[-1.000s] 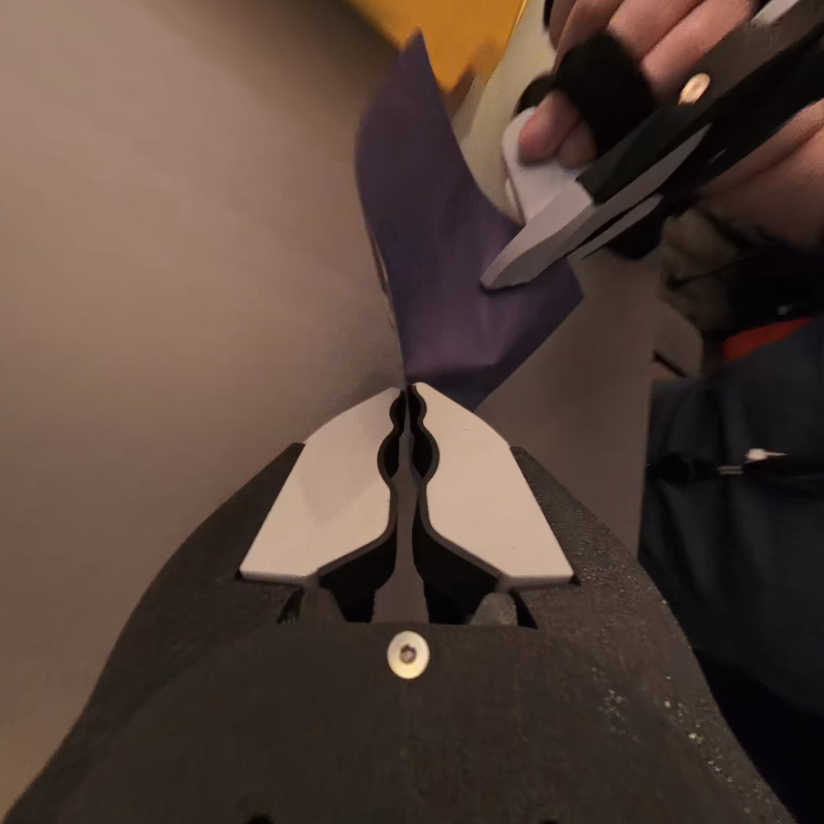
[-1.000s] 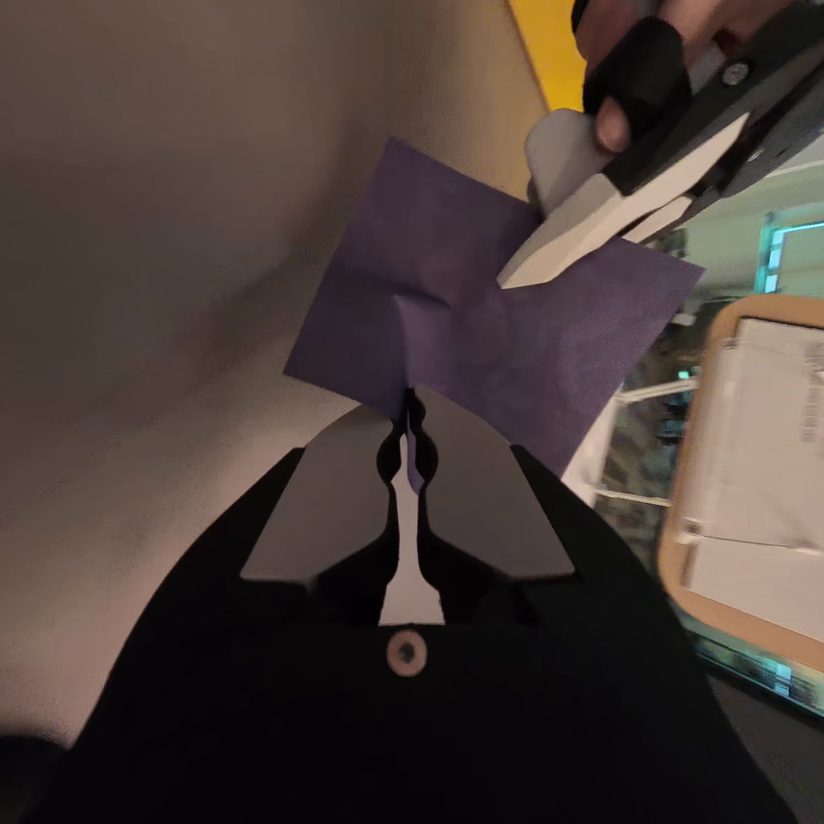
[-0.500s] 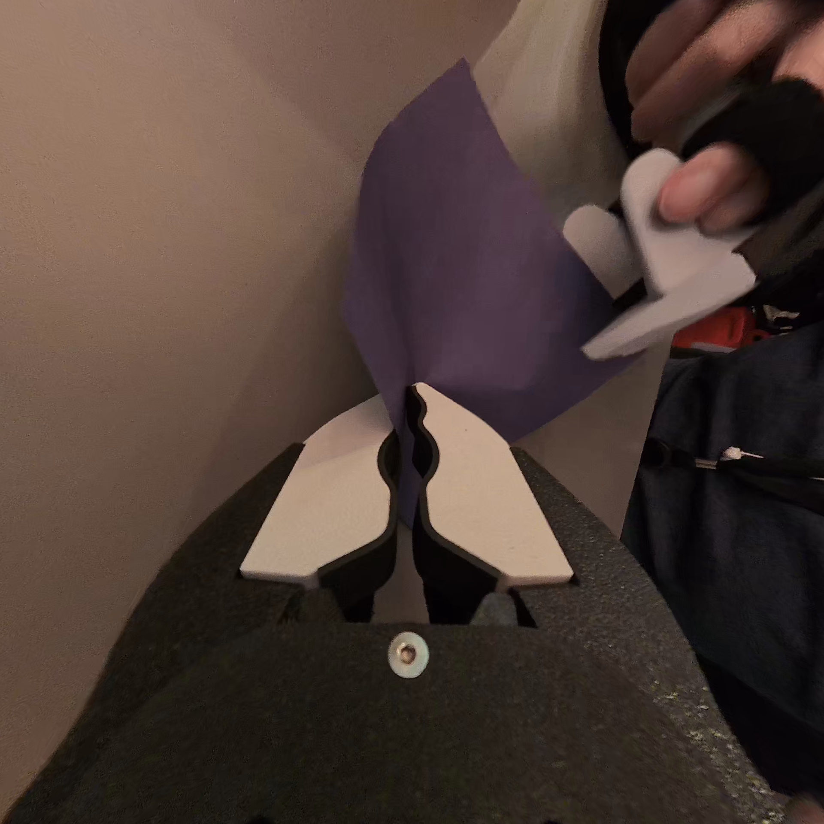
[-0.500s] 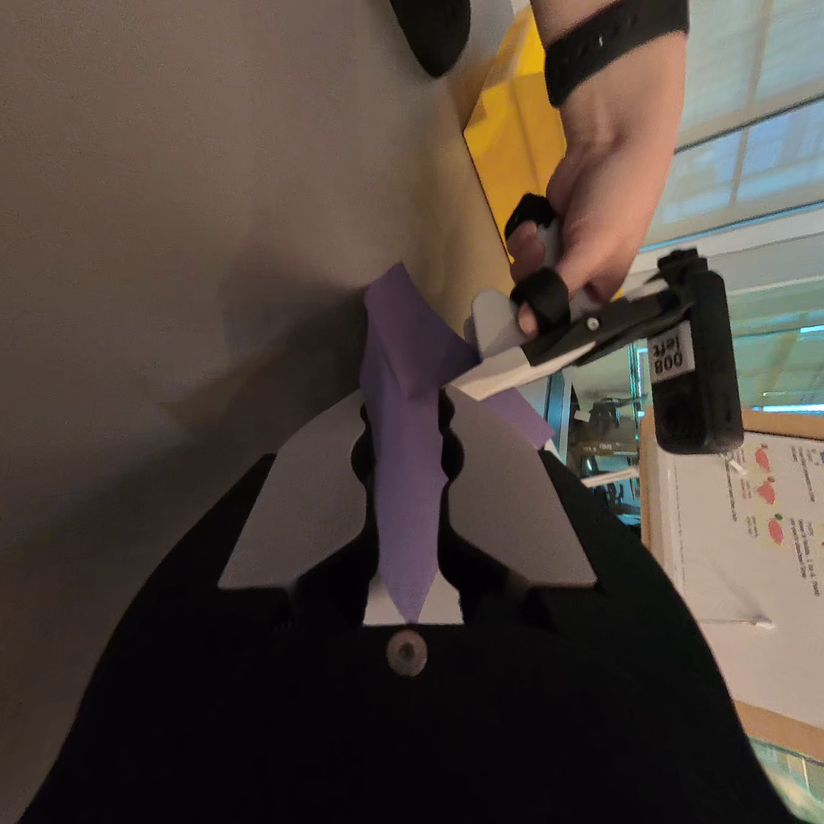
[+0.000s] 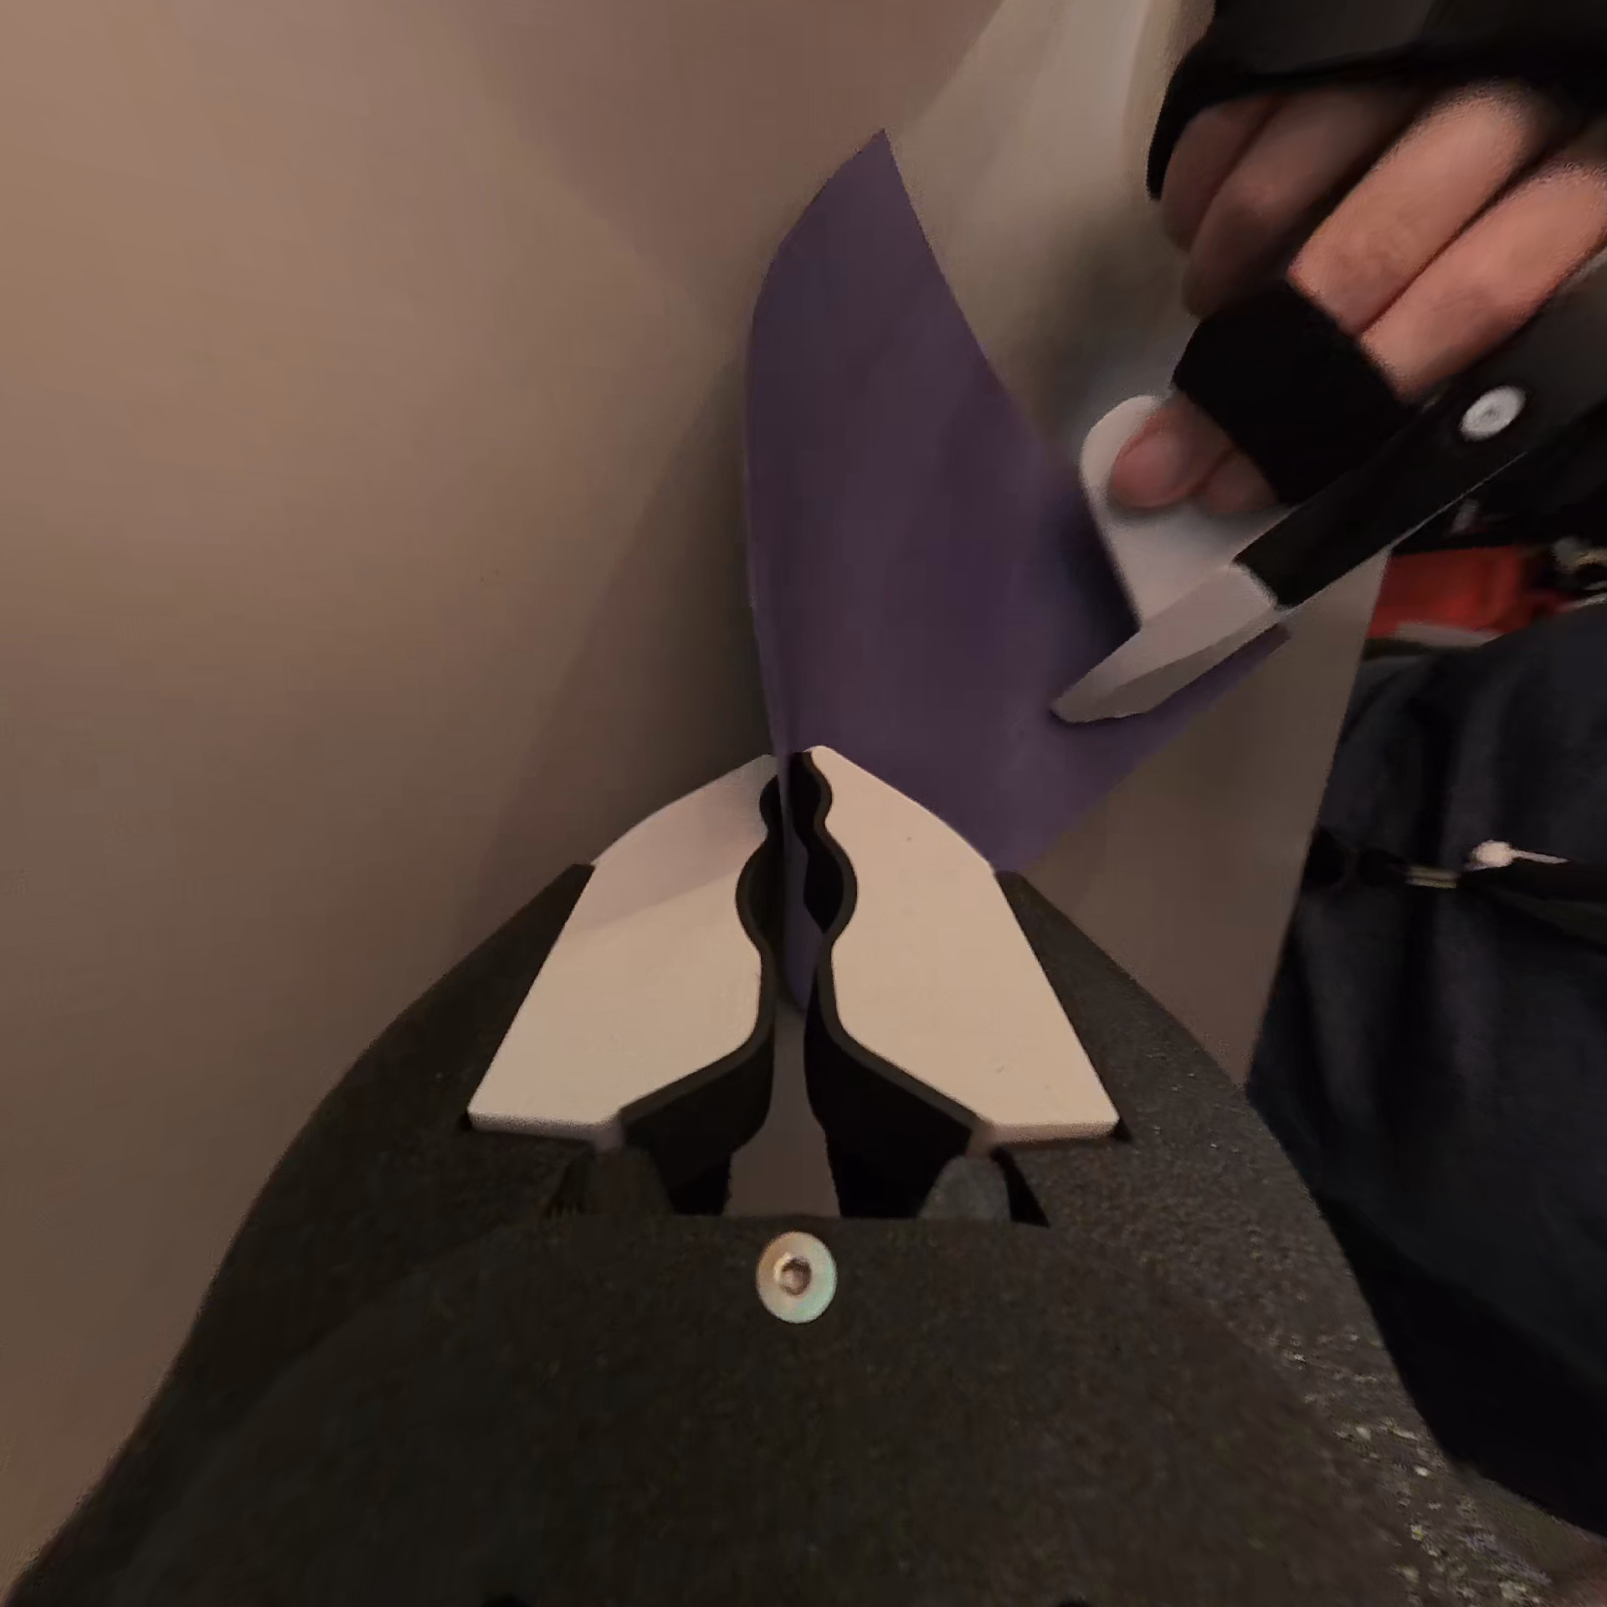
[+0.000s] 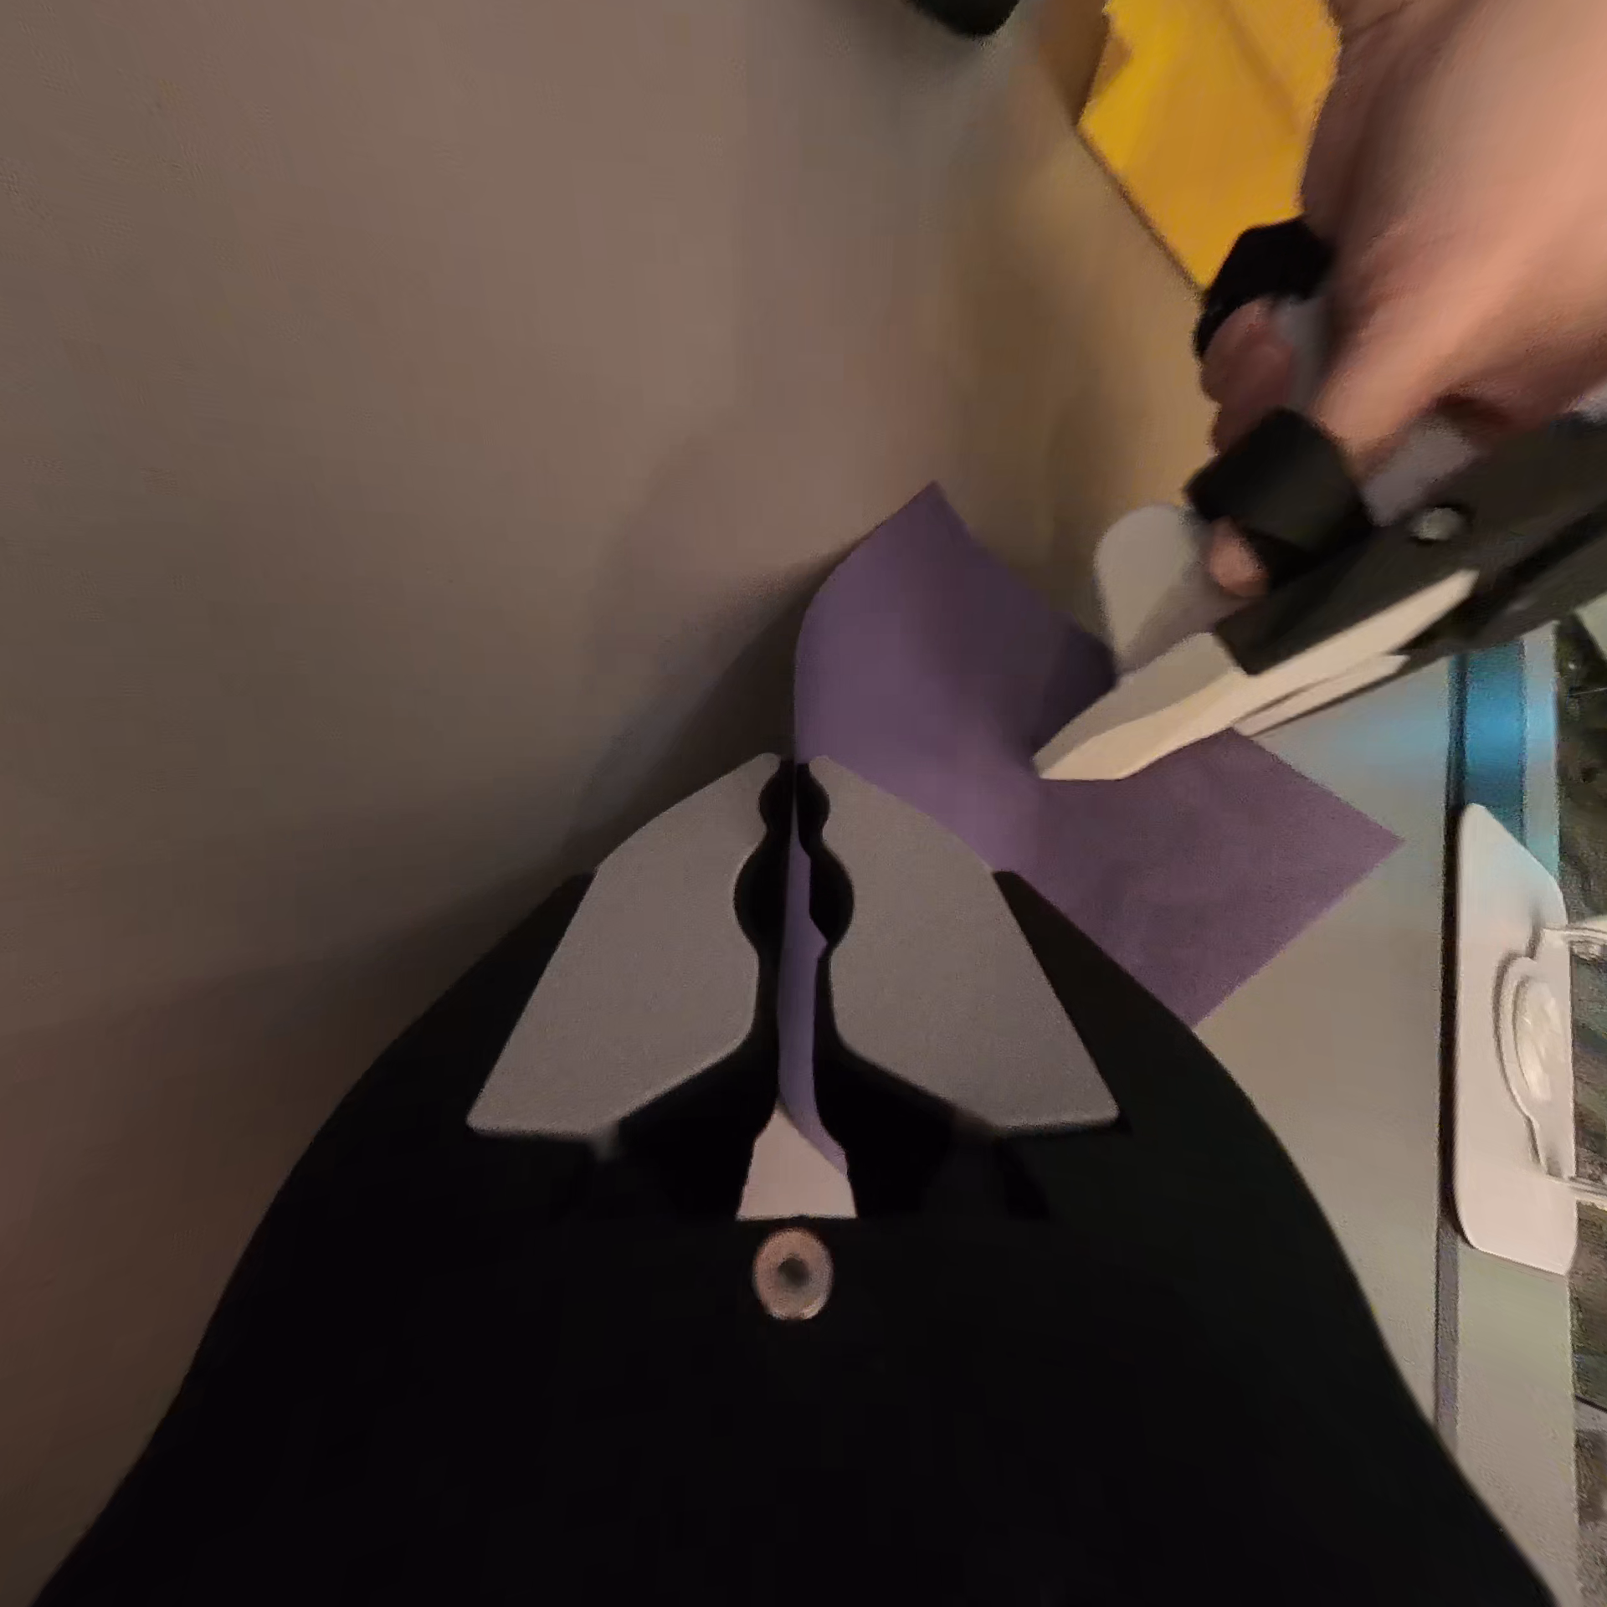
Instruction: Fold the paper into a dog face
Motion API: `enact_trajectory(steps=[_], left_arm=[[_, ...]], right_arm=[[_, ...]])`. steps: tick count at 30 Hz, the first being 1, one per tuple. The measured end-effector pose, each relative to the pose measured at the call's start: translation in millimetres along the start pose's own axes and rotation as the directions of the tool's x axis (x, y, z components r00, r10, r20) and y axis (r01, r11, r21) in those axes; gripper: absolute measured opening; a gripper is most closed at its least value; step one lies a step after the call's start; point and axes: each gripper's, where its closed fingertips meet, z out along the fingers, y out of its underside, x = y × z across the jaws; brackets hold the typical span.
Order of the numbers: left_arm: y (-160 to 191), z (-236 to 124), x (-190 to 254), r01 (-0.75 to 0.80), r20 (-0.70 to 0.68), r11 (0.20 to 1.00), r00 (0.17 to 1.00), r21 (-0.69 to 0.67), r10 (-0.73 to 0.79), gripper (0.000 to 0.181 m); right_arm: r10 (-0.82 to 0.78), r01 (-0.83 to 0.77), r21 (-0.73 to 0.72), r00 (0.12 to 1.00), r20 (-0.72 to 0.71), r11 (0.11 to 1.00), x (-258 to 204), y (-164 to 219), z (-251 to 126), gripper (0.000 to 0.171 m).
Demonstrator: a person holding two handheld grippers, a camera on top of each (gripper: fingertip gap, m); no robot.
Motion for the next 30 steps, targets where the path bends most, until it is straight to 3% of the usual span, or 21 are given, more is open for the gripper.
enact_trajectory(steps=[6,9,19,24,30], left_arm=[[-5,4,16,-0.215,0.060,0.976,0.975,-0.019,0.216,0.000],[-11,5,31,-0.264,0.014,0.964,0.964,0.015,0.264,0.003],[-17,-1,62,-0.289,-0.233,0.946,0.920,0.144,0.316,0.038],[-14,7,50,-0.348,-0.117,0.933,0.927,0.085,0.357,0.051],[-17,8,38,-0.403,0.012,0.915,0.915,0.036,0.403,0.043]], right_arm=[[0.174,-0.169,0.070,0.983,-0.066,0.983,33,0,-14,0.002],[0.213,-0.209,0.059,0.974,-0.074,0.976,40,6,-15,0.002],[0.289,-0.288,0.020,0.957,-0.028,0.957,34,20,-9,0.002],[0.365,-0.364,0.053,0.930,-0.028,0.930,41,22,-11,0.001],[0.399,-0.395,0.067,0.915,-0.065,0.916,51,26,-15,0.002]])
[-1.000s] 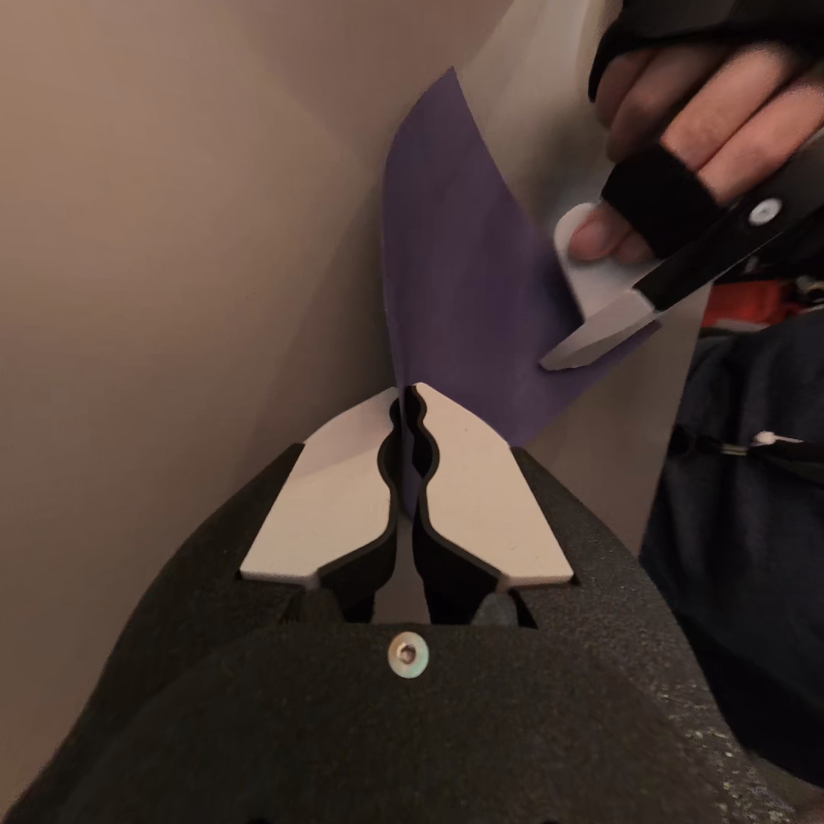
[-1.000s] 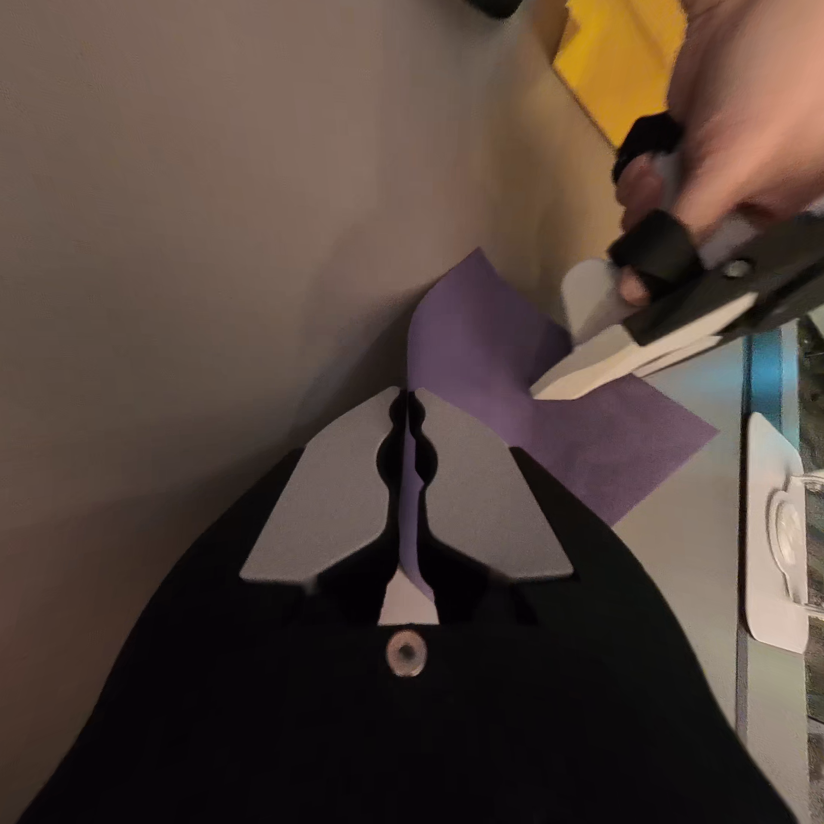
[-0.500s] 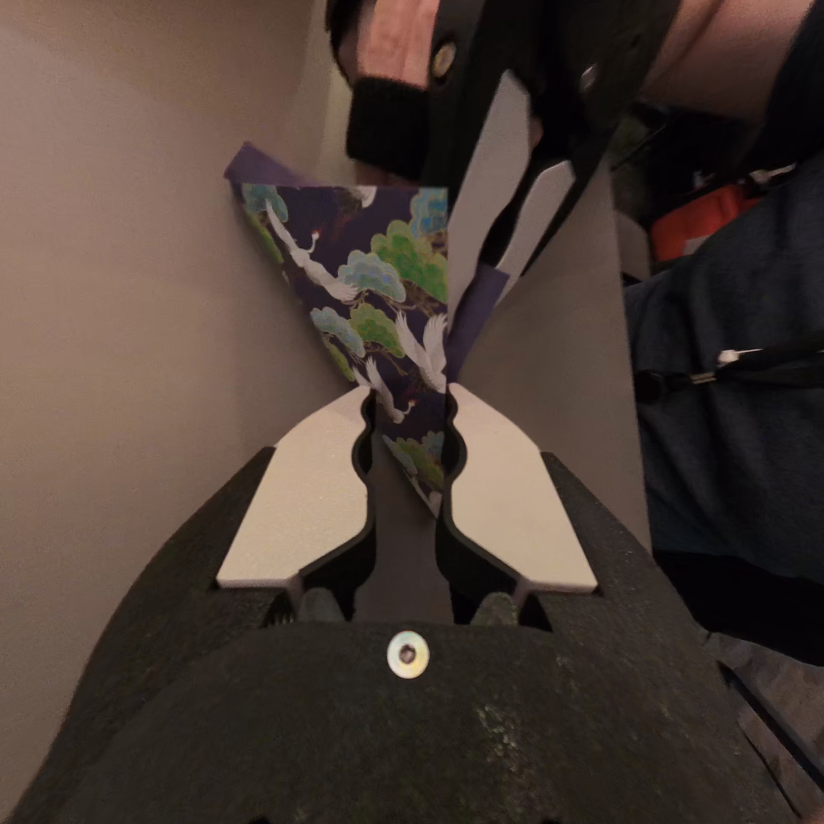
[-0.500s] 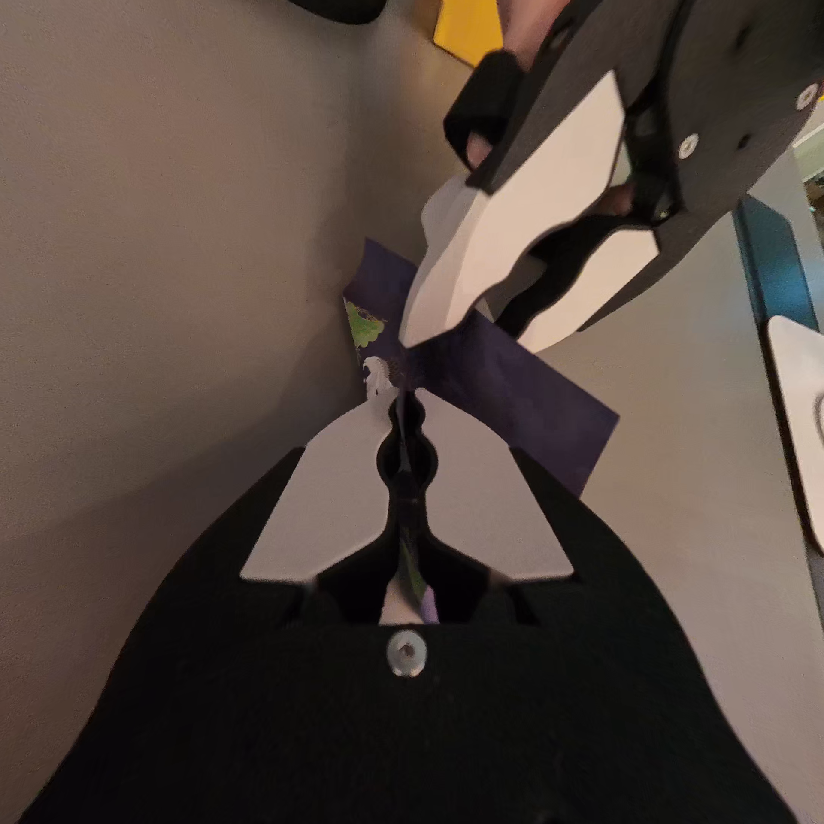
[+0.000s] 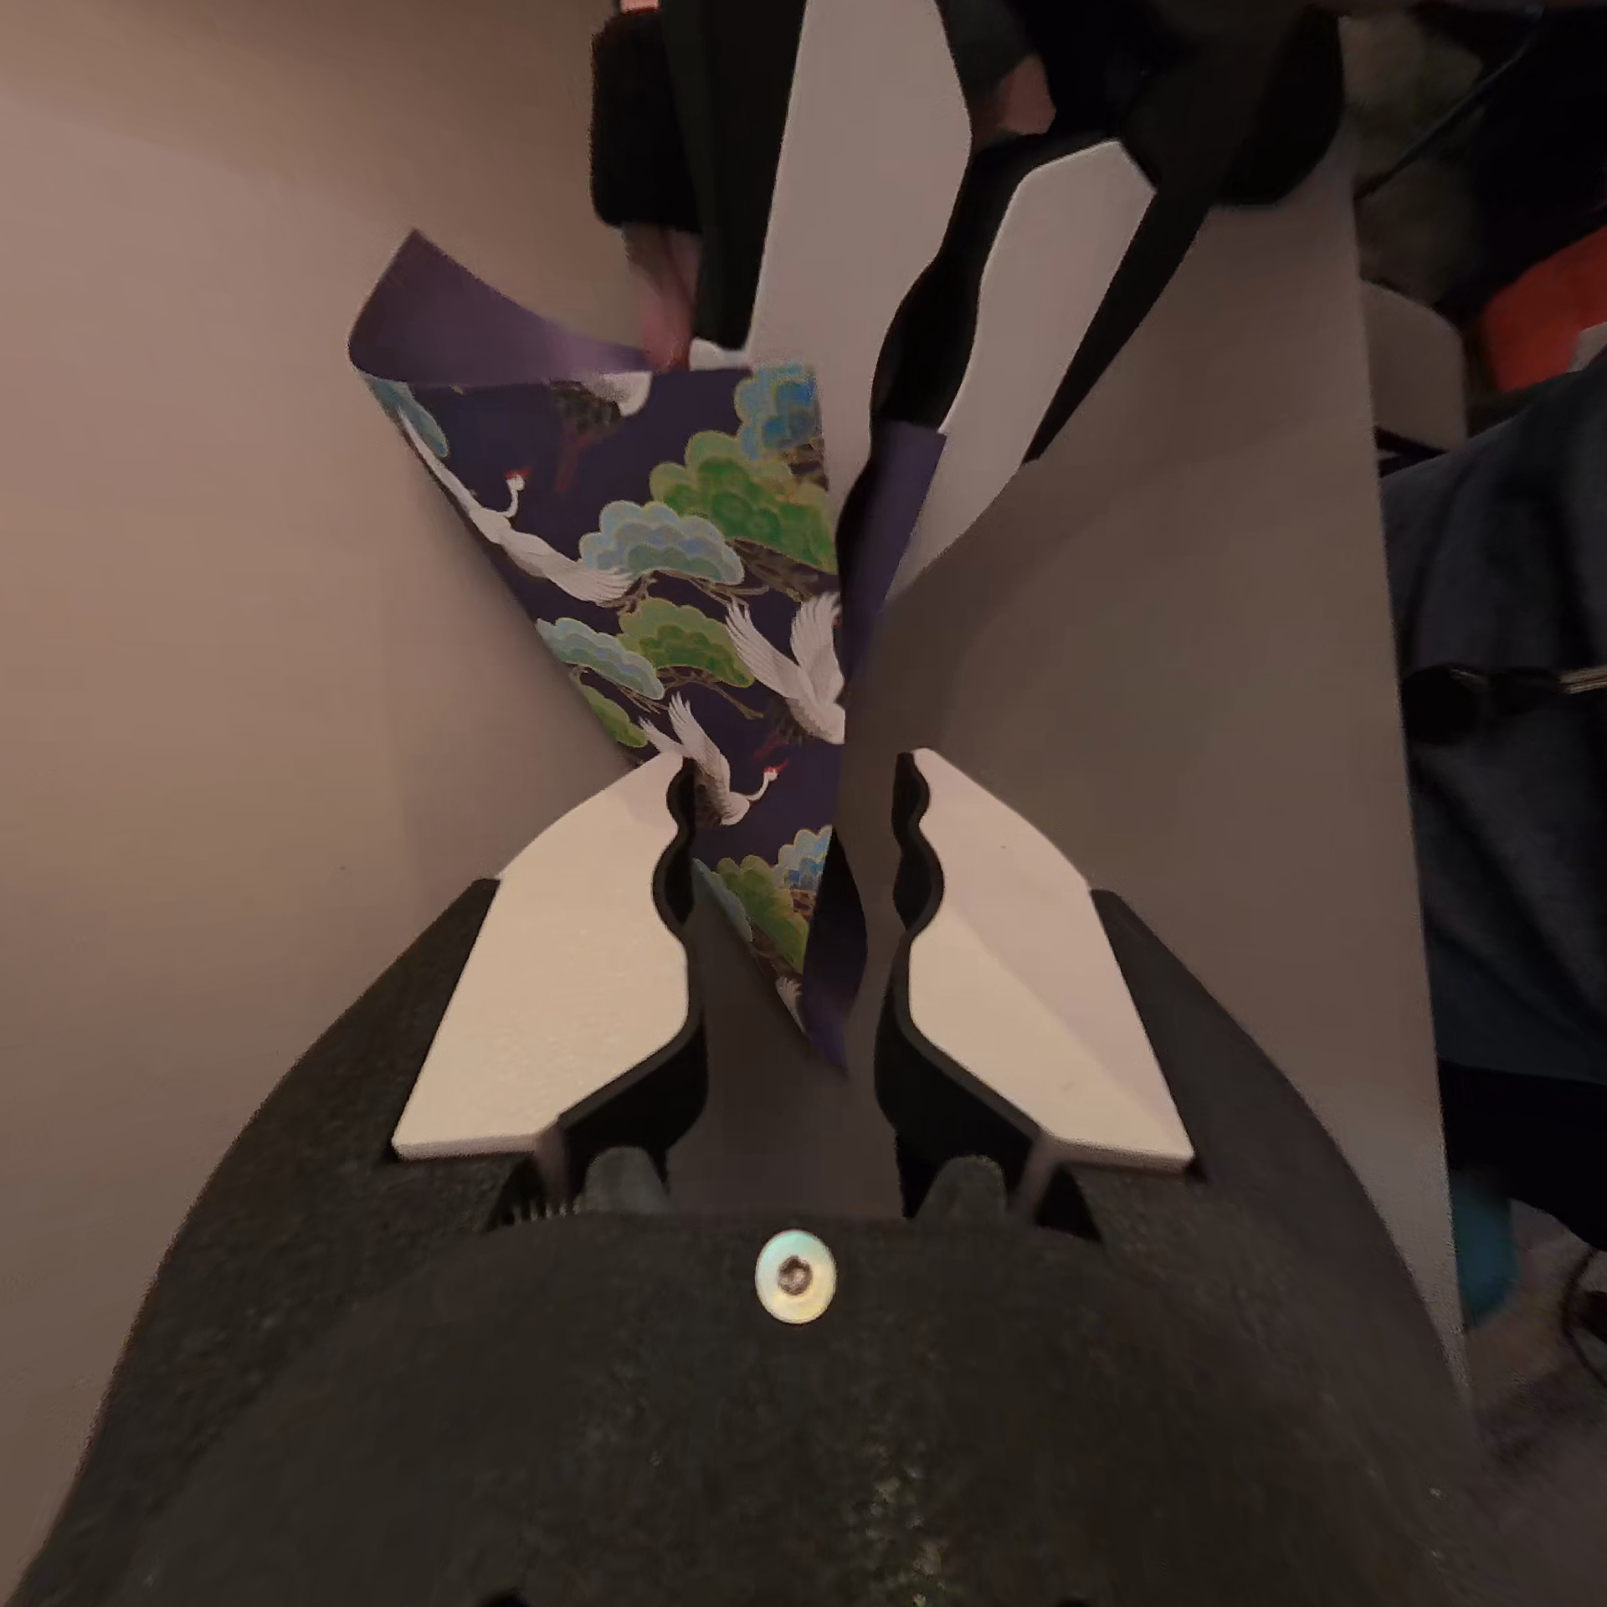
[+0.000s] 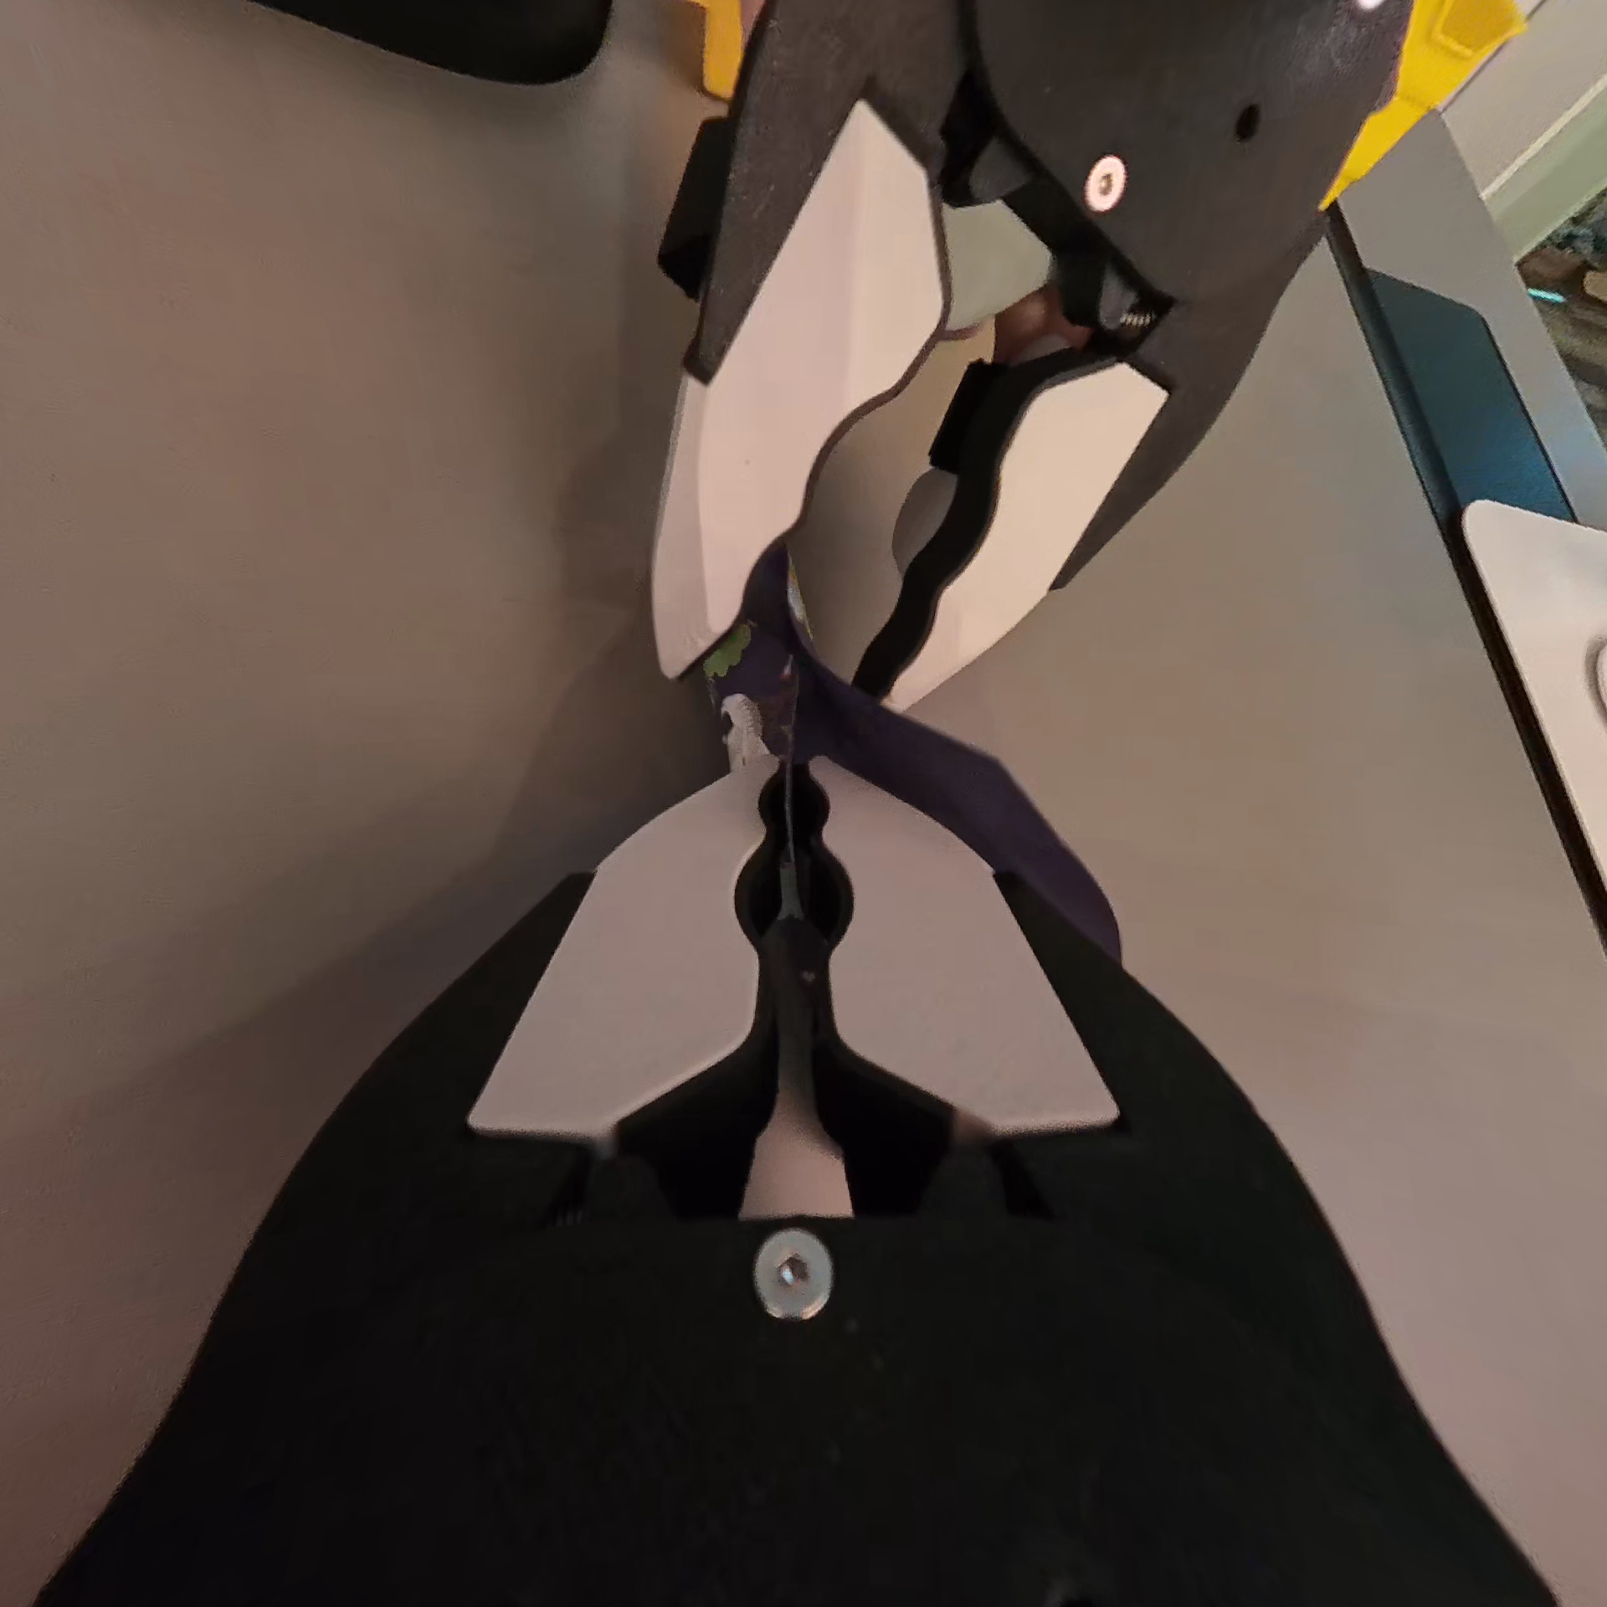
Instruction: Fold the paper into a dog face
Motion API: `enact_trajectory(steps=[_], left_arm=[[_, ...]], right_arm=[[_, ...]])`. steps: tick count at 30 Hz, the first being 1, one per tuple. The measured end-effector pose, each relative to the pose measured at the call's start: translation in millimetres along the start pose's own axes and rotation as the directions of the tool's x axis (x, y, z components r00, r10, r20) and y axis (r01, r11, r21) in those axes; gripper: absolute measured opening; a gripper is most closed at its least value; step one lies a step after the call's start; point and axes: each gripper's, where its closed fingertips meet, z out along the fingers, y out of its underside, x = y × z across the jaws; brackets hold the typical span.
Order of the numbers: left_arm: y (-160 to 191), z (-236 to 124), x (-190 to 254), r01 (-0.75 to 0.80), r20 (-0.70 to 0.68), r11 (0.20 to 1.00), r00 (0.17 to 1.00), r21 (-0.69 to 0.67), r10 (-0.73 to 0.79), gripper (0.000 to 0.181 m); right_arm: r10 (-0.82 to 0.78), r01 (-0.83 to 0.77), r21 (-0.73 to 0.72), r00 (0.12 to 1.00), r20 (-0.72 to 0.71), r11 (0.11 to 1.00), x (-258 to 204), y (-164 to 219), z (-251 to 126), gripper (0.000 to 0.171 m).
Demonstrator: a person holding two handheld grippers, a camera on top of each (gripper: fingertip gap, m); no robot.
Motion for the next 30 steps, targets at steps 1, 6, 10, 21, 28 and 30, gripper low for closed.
enact_trajectory(steps=[1,6,10,21,28,30], left_arm=[[0,0,-2,-0.002,0.016,1.000,1.000,-0.003,0.002,0.039],[-5,-6,-13,-0.005,0.090,0.999,0.996,0.049,0.000,0.017],[-1,-6,-18,-0.011,0.141,1.000,0.990,0.009,0.010,0.026],[-10,-14,-8,-0.031,0.123,0.998,0.992,0.061,0.023,0.000],[-16,-37,12,-0.090,0.099,0.992,0.992,0.086,0.081,0.000],[-19,-43,15,-0.116,0.114,0.990,0.988,0.081,0.107,0.000]], right_arm=[[0.008,-0.008,0.000,1.000,-0.004,1.000,2,1,0,0.002],[0.065,-0.062,0.034,0.995,-0.081,0.997,19,-3,-3,0.002],[0.120,-0.112,0.078,0.988,-0.101,0.991,28,-11,-6,0.001],[0.087,-0.040,0.197,0.968,-0.237,0.980,50,-29,-36,0.033],[0.165,-0.146,0.299,0.986,-0.039,0.943,52,-53,-62,0.045],[0.190,-0.203,0.259,0.979,0.077,0.944,47,-59,-57,0.044]])
